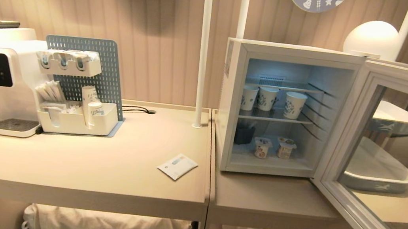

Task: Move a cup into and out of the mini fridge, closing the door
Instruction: Take the yoghurt out of the freezer

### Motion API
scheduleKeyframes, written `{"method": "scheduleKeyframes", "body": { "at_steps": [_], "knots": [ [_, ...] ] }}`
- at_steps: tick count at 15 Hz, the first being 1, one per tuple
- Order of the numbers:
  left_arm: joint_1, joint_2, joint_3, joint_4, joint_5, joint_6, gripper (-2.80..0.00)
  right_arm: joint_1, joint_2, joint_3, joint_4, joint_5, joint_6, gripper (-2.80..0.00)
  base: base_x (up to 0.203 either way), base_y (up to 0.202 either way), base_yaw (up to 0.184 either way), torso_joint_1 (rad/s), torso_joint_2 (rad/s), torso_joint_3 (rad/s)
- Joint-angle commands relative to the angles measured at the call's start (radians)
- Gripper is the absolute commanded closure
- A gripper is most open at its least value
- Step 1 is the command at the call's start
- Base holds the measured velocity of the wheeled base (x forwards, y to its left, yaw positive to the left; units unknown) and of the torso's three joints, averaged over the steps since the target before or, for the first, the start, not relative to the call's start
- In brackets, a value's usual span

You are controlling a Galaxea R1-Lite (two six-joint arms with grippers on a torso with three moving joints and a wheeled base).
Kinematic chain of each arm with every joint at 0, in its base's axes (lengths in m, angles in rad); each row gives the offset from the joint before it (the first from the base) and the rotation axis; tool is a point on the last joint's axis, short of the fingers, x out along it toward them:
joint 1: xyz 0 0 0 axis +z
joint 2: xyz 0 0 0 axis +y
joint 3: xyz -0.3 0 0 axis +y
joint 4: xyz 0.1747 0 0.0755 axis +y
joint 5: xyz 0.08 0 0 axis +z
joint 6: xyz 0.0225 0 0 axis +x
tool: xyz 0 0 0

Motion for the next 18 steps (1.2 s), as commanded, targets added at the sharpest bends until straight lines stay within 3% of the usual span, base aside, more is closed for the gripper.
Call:
{"method": "scheduleKeyframes", "body": {
  "at_steps": [1, 9, 11, 14, 18],
  "knots": [
    [0.002, 0.002, 0.040, -0.002, 0.000, -0.001, 0.00, 0.002, 0.002, 0.035, -0.001, 0.000, 0.000, 0.00, 0.198, 0.000, 0.000, 0.001, 0.00, 0.002],
    [0.002, 0.000, 0.040, -0.002, 0.000, -0.004, 0.00, 0.002, -0.001, 0.035, -0.002, 0.000, -0.003, 0.00, 0.191, 0.000, 0.000, 0.001, 0.00, 0.000],
    [0.002, 0.002, 0.040, -0.002, 0.000, -0.004, 0.00, 0.002, 0.015, -0.028, 0.012, -0.006, -0.002, 0.00, 0.060, 0.000, 0.000, 0.004, 0.00, 0.001],
    [0.002, 0.002, 0.040, -0.002, 0.001, -0.010, 0.00, 0.002, 0.235, -0.294, 0.099, -0.021, 0.057, 0.00, 0.000, 0.000, 0.000, 0.000, 0.00, 0.000],
    [0.002, 0.002, 0.040, -0.004, 0.012, -0.027, 0.00, 0.010, 0.620, -0.383, 0.140, 0.024, 0.100, 0.00, 0.000, 0.000, 0.000, 0.000, 0.00, 0.000]
  ]
}}
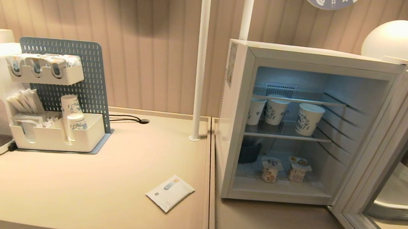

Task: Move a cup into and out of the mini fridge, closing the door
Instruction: Take the yoghurt out of the freezer

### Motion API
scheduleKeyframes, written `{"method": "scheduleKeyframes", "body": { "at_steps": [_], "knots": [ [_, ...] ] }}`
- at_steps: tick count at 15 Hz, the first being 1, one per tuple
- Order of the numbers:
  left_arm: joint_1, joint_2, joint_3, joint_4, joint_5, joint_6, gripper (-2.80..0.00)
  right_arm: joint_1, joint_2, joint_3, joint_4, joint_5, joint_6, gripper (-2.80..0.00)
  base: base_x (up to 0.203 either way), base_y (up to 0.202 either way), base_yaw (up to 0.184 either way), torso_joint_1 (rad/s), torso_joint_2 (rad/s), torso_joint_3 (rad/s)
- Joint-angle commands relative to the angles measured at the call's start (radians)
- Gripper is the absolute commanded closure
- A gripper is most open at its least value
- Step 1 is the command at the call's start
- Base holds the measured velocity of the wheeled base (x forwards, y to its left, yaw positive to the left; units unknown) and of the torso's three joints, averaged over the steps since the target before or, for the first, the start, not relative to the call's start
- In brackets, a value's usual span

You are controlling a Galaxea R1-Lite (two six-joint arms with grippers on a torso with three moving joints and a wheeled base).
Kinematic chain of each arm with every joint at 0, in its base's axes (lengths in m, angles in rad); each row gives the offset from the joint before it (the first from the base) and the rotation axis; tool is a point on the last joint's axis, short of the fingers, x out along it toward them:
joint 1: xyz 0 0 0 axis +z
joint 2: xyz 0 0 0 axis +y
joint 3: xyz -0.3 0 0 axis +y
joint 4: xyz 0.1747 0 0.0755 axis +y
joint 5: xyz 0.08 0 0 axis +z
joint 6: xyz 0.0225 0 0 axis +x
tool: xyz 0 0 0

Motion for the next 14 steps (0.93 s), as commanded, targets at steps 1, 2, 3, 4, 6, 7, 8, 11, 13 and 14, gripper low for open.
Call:
{"method": "scheduleKeyframes", "body": {
  "at_steps": [1, 2, 3, 4, 6, 7, 8, 11, 13, 14],
  "knots": [
    [0.001, 0.002, 0.040, -0.002, 0.000, -0.001, 0.00, 0.003, 0.269, -0.021, -0.006, 0.023, 0.004, 0.00, 0.000, 0.000, 0.000, 0.000, 0.00, 0.000],
    [0.000, 0.002, 0.040, -0.002, 0.000, -0.002, 0.00, 0.004, 0.369, -0.020, -0.033, 0.038, 0.007, 0.00, 0.000, 0.000, 0.000, 0.000, 0.00, 0.000],
    [0.000, 0.002, 0.040, -0.001, 0.002, -0.004, 0.00, 0.004, 0.476, -0.014, -0.079, 0.049, 0.007, 0.00, 0.000, 0.000, 0.000, 0.000, 0.00, 0.000],
    [0.000, 0.002, 0.040, -0.001, 0.002, -0.009, 0.00, 0.005, 0.578, -0.002, -0.140, 0.055, 0.005, 0.00, 0.000, 0.000, 0.000, 0.000, 0.00, 0.000],
    [0.000, 0.002, 0.040, -0.002, 0.004, -0.011, 0.00, 0.005, 0.807, 0.045, -0.327, 0.064, -0.004, 0.00, 0.000, 0.000, 0.000, 0.000, 0.00, 0.000],
    [0.001, 0.002, 0.040, -0.001, 0.004, -0.011, 0.00, 0.005, 0.918, 0.070, -0.431, 0.066, -0.010, 0.00, 0.000, 0.000, 0.000, 0.000, 0.00, 0.000],
    [0.000, 0.002, 0.040, -0.001, 0.004, -0.011, 0.00, 0.005, 1.038, 0.096, -0.551, 0.067, -0.016, 0.00, 0.000, 0.000, 0.000, 0.000, 0.00, 0.000],
    [0.000, 0.002, 0.040, -0.001, 0.004, -0.013, 0.00, 0.017, 1.396, 0.161, -0.973, 0.064, -0.028, 0.00, 0.000, 0.000, 0.000, 0.000, 0.00, 0.000],
    [0.001, 0.002, 0.040, -0.001, 0.004, -0.016, 0.00, 0.037, 1.612, 0.177, -1.292, 0.041, -0.038, 0.00, 0.000, 0.000, 0.000, 0.000, 0.00, 0.000],
    [0.001, 0.002, 0.040, -0.001, 0.005, -0.018, 0.00, 0.053, 1.711, 0.169, -1.398, 0.017, -0.051, 0.00, 0.000, 0.000, 0.000, 0.000, 0.00, 0.000]
  ]
}}
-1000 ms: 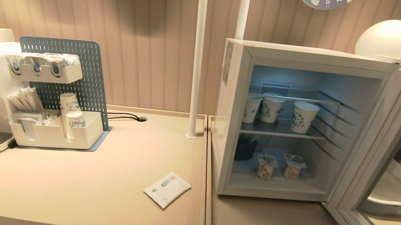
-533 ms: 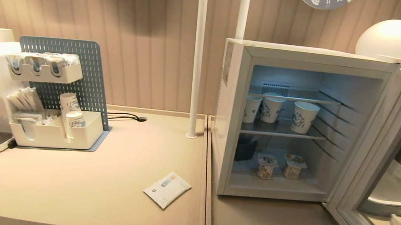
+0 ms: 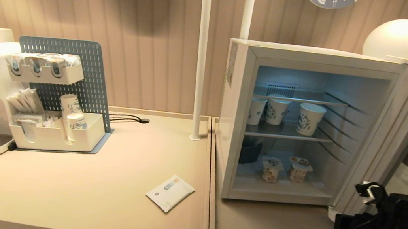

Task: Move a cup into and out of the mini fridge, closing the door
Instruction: Take the yoghurt out of the freezer

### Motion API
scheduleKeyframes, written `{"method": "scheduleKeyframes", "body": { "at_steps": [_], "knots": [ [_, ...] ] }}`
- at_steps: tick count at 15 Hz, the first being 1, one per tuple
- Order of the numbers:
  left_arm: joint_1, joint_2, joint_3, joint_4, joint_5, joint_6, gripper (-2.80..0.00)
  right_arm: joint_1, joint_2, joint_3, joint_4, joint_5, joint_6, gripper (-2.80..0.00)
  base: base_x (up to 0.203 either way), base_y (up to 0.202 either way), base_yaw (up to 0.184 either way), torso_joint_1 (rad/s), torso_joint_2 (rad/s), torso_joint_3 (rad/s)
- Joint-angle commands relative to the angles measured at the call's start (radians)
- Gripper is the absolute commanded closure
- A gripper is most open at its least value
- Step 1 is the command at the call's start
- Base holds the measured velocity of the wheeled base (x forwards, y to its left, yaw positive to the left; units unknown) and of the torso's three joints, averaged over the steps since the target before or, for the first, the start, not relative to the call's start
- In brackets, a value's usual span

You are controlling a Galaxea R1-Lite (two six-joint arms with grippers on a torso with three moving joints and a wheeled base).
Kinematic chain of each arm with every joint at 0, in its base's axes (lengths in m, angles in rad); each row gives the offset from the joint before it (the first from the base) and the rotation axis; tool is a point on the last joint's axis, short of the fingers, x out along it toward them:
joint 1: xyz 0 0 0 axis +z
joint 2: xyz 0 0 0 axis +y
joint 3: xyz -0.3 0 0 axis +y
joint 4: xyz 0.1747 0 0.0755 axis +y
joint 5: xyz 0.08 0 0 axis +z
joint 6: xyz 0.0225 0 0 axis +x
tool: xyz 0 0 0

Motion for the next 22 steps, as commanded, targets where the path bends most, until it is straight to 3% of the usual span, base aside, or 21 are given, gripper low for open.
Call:
{"method": "scheduleKeyframes", "body": {
  "at_steps": [1, 2, 3, 5, 7, 14, 22],
  "knots": [
    [0.000, 0.002, 0.040, -0.002, 0.001, -0.001, 0.00, 0.029, 0.272, -0.027, -0.265, -0.034, -0.016, 0.00, 0.000, 0.000, 0.000, 0.000, 0.00, 0.000],
    [0.000, 0.002, 0.040, -0.002, 0.001, -0.002, 0.00, 0.045, 0.313, -0.082, -0.315, -0.067, -0.028, 0.00, 0.000, 0.000, 0.000, 0.000, 0.00, 0.000],
    [0.001, 0.002, 0.040, -0.003, 0.001, -0.002, 0.00, 0.057, 0.329, -0.146, -0.346, -0.108, -0.039, -2.80, 0.000, 0.000, 0.000, 0.000, 0.00, 0.000],
    [0.001, 0.002, 0.040, -0.004, 0.001, -0.002, 0.00, 0.066, 0.305, -0.236, -0.337, -0.152, -0.049, -2.80, 0.000, 0.000, 0.000, 0.000, 0.00, 0.000],
    [0.001, 0.002, 0.040, -0.004, 0.001, -0.002, 0.00, 0.068, 0.276, -0.284, -0.250, -0.157, -0.052, -2.80, 0.000, 0.000, 0.000, 0.000, 0.00, 0.000],
    [0.000, 0.002, 0.040, -0.004, 0.001, -0.005, 0.00, 0.076, 0.343, -0.384, -0.204, -0.155, -0.051, -2.80, 0.000, 0.000, 0.000, 0.000, 0.00, 0.000],
    [0.001, 0.002, 0.040, -0.004, 0.002, -0.008, 0.00, 0.064, 0.442, -0.695, 0.018, -0.155, -0.044, -2.80, 0.000, 0.000, 0.000, 0.000, 0.00, 0.000]
  ]
}}
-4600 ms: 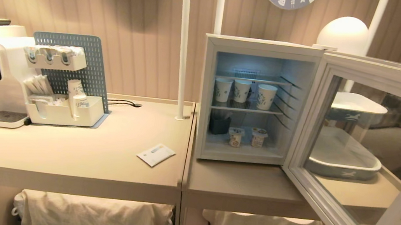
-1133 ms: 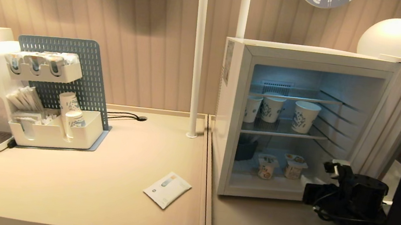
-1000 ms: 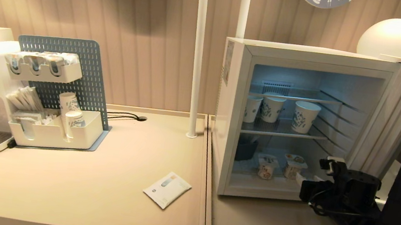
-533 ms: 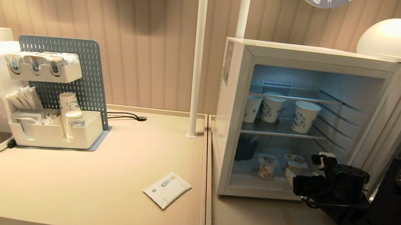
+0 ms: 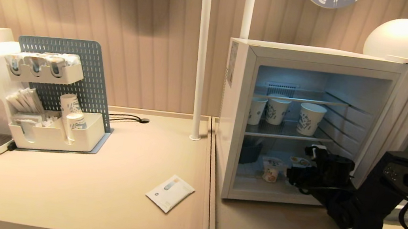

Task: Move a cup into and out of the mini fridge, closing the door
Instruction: Take the yoghurt out of the freezer

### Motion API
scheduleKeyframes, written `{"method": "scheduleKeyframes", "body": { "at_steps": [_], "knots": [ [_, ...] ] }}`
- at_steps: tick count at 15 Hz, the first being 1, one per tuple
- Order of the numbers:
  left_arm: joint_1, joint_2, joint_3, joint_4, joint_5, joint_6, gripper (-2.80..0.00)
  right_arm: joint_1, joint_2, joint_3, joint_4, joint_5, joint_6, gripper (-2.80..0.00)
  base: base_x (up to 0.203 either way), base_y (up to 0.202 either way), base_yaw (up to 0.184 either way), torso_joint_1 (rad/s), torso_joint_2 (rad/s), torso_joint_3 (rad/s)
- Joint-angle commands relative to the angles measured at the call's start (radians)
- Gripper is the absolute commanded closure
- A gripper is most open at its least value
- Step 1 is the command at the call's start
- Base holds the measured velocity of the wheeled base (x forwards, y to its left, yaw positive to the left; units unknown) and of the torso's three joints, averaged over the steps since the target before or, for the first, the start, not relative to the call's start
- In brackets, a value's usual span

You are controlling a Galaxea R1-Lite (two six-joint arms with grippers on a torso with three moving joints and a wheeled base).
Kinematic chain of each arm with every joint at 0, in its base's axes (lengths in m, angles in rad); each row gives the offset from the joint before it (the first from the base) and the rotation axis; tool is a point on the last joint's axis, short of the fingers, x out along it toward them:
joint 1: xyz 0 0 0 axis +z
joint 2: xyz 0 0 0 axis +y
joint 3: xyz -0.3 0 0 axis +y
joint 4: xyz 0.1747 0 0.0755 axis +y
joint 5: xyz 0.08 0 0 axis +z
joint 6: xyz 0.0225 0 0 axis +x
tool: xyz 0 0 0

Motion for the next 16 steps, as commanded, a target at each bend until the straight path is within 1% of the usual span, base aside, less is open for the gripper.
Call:
{"method": "scheduleKeyframes", "body": {
  "at_steps": [1, 5, 8, 9, 12, 16],
  "knots": [
    [-0.001, 0.002, 0.040, -0.002, 0.000, -0.001, 0.00, -0.004, 0.021, -0.063, 0.040, 0.000, 0.003, -2.80, 0.000, 0.000, 0.000, 0.000, 0.00, 0.000],
    [0.001, 0.002, 0.040, -0.002, 0.000, -0.001, 0.00, -0.005, 0.033, -0.133, 0.120, 0.000, 0.004, -2.80, 0.000, 0.000, 0.000, 0.000, 0.00, 0.000],
    [0.001, 0.002, 0.040, -0.002, -0.001, -0.003, 0.00, -0.005, 0.036, -0.149, 0.135, 0.000, 0.004, -2.80, 0.000, 0.000, 0.000, 0.000, 0.00, 0.000],
    [0.001, 0.002, 0.040, -0.002, 0.000, -0.003, 0.00, -0.005, 0.035, -0.148, 0.139, 0.000, 0.004, 0.00, 0.000, 0.000, 0.000, 0.000, 0.00, 0.000],
    [0.001, 0.002, 0.040, -0.002, 0.000, -0.003, 0.00, -0.005, 0.025, -0.123, 0.135, 0.000, 0.010, 0.00, 0.000, 0.000, 0.000, 0.000, 0.00, 0.000],
    [0.001, 0.002, 0.040, -0.002, 0.000, -0.002, 0.00, -0.004, -0.054, -0.027, 0.112, 0.003, 0.031, 0.00, 0.000, 0.000, 0.000, 0.000, 0.00, 0.000]
  ]
}}
